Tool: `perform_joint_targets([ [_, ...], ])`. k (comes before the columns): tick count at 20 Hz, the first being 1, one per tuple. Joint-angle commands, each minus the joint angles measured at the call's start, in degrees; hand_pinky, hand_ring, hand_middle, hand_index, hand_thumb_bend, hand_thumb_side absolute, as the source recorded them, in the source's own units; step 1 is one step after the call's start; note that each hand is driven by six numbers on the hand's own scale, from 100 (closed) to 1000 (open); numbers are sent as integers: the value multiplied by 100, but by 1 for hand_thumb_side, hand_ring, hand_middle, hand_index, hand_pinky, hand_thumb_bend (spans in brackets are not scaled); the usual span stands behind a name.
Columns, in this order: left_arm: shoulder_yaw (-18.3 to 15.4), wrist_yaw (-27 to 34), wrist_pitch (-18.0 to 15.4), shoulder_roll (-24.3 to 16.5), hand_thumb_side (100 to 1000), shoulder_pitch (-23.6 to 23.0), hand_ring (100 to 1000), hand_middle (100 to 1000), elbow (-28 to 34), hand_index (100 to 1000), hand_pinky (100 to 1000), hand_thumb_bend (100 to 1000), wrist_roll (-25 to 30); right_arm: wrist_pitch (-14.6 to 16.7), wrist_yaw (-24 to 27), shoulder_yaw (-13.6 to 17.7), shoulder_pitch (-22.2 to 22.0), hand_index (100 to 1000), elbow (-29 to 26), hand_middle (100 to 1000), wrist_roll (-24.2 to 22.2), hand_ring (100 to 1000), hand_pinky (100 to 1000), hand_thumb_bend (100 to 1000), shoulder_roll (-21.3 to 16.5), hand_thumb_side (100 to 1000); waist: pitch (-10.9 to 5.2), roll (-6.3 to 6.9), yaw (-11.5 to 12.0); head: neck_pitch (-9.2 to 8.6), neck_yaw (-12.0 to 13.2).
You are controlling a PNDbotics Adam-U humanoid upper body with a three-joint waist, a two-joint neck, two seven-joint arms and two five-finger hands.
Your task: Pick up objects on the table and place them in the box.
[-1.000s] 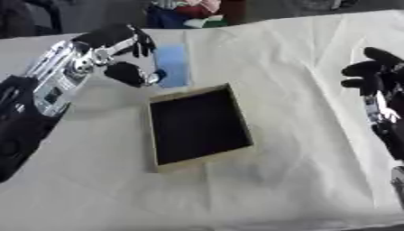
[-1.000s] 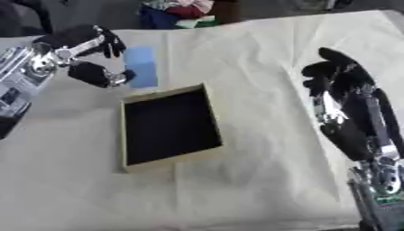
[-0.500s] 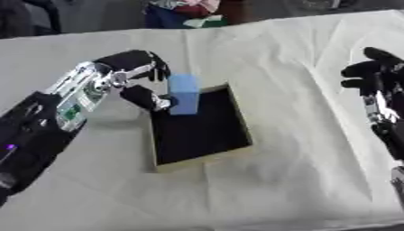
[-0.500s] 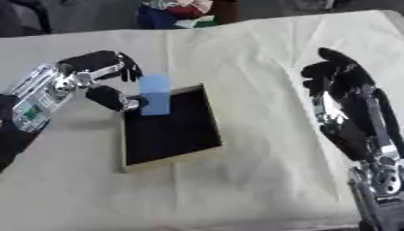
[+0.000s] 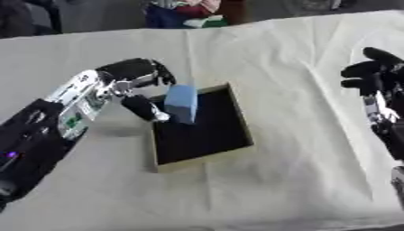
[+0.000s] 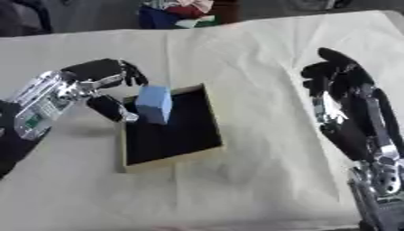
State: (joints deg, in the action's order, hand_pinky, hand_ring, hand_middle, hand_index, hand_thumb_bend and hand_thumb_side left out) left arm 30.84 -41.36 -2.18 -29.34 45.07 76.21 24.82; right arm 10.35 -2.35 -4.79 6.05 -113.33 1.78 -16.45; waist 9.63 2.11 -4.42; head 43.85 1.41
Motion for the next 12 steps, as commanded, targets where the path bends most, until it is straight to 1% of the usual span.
perform_joint_targets([
  [1, -115, -65, -5, -275, 554, 18, 739, 753, 194, 913, 779, 642, 60, 15, 31, 29, 49, 875, -110, 651, -9, 732, 702, 100, -122, 521, -81, -22, 15, 27, 2],
  [3, -268, -41, 79, -394, 558, -49, 738, 752, 289, 910, 778, 643, 49, 14, 29, 33, 44, 875, -111, 651, -6, 732, 702, 100, -124, 521, -86, -25, 30, 27, -3],
  [5, -500, 64, 220, -518, 570, -139, 732, 746, 467, 904, 774, 644, -33, 12, 27, 38, 39, 875, -108, 651, -2, 733, 702, 100, -121, 522, -87, -26, 46, 27, -10],
  [9, -1042, 452, 607, -700, 578, -399, 718, 728, 999, 887, 756, 648, -334, 11, 19, 50, 33, 875, -100, 652, 9, 733, 702, 100, -111, 523, -83, -35, 88, 27, -24],
  [11, -1246, 688, 773, -758, 583, -568, 715, 723, 1247, 882, 752, 650, -450, 10, 13, 57, 31, 875, -98, 651, 17, 733, 702, 100, -106, 523, -77, -41, 108, 27, -28],
  [12, -1336, 793, 842, -773, 595, -656, 714, 722, 1362, 880, 750, 613, -499, 10, 10, 60, 30, 875, -96, 651, 21, 733, 701, 100, -101, 517, -72, -44, 117, 27, -30],
])
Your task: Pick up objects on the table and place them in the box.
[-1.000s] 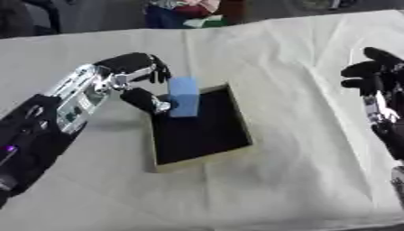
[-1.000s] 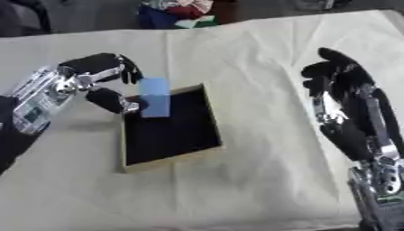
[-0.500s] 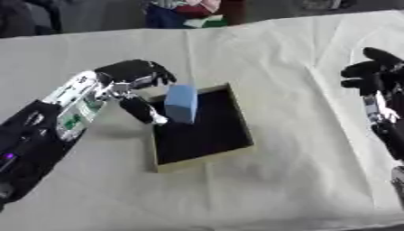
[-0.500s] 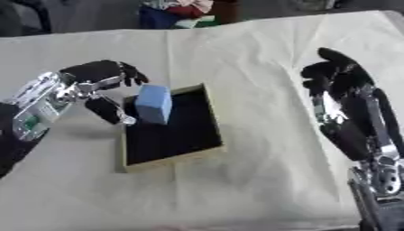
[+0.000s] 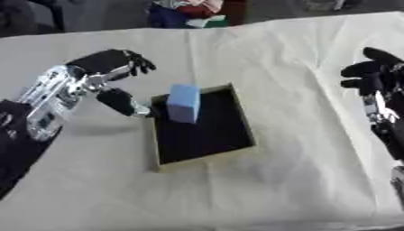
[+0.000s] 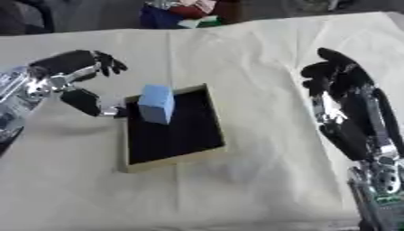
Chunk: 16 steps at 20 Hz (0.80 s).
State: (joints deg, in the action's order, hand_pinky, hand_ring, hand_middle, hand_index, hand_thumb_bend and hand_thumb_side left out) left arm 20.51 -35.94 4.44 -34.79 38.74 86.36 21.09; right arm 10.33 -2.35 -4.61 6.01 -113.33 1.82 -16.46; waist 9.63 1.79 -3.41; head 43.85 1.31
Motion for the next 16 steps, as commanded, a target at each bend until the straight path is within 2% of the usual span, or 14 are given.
perform_joint_targets([
  [1, -397, 347, 246, -229, 587, -114, 712, 719, 457, 878, 747, 655, -181, 11, 7, 44, 34, 875, -94, 651, 21, 733, 701, 100, -96, 524, -65, -16, 29, 27, -22],
  [7, -862, 958, 495, -21, 595, -652, 695, 697, 914, 861, 719, 662, -649, 11, -1, 51, 34, 875, -95, 651, 34, 734, 701, 100, -76, 522, -50, -47, 82, 27, -27],
  [16, -1131, 1357, 618, 271, 597, -1026, 675, 670, 1034, 835, 688, 667, -1122, 10, -3, 46, 50, 875, -92, 651, 26, 734, 700, 100, -47, 528, -5, -75, 182, 27, 47],
])
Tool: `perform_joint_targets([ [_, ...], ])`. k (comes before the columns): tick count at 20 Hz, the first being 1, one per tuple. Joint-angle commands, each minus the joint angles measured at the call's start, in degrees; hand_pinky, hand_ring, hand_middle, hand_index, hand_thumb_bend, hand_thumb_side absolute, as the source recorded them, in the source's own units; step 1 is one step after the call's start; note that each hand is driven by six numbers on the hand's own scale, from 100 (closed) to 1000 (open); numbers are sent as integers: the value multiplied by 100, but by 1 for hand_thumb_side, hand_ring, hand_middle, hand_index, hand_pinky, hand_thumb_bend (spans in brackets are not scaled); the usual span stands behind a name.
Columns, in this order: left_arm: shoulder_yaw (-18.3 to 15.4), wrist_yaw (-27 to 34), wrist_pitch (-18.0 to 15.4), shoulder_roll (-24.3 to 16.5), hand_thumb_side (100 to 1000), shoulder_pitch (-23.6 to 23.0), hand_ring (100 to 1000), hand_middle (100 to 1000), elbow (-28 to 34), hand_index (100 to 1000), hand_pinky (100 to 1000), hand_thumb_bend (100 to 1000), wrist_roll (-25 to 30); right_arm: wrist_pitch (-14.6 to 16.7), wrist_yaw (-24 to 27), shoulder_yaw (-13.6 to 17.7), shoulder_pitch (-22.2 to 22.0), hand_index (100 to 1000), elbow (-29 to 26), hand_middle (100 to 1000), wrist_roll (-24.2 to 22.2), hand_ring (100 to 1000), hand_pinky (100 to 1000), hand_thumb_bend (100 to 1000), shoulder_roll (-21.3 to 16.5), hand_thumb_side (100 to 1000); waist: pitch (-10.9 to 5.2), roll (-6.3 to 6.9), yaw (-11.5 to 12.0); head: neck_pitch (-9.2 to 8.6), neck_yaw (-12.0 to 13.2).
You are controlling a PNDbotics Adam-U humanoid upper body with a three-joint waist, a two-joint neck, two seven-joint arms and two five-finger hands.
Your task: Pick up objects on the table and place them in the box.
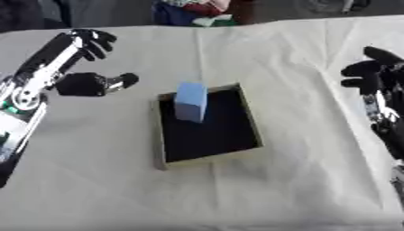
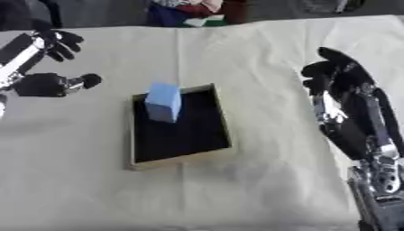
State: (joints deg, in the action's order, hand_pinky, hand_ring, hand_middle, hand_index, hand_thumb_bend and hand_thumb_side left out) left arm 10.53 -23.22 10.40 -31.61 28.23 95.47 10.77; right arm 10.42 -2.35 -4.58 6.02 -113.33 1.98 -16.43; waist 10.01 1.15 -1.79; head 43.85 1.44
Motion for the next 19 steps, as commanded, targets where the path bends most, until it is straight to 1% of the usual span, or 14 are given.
perform_joint_targets([
  [1, -224, 144, 48, 37, 597, -55, 673, 668, 154, 833, 685, 667, -149, 0, -6, 45, 53, 875, -86, 651, 11, 734, 700, 100, -33, 528, -24, -18, 39, 27, 51],
  [3, -374, 262, 59, 143, 597, -184, 672, 667, 215, 832, 684, 667, -311, 0, -17, 47, 64, 875, -83, 651, 16, 734, 700, 100, -20, 528, 8, -27, 65, 27, 75],
  [5, -432, 352, 55, 209, 597, -275, 669, 663, 235, 827, 678, 666, -479, -1, -24, 43, 67, 875, -77, 650, 16, 734, 700, 100, -9, 529, 25, -30, 76, 27, 103],
  [13, -525, 514, 7, 399, 605, -427, 665, 658, 229, 820, 672, 662, -791, 3, -40, 31, 61, 874, -61, 650, 5, 734, 699, 100, 33, 529, 51, -64, 118, 27, 268],
  [19, -562, 551, 3, 473, 611, -464, 662, 654, 231, 818, 668, 655, -892, 7, -49, 21, 47, 875, -61, 649, -6, 734, 700, 100, 38, 530, 52, -82, 127, 27, 250],
])
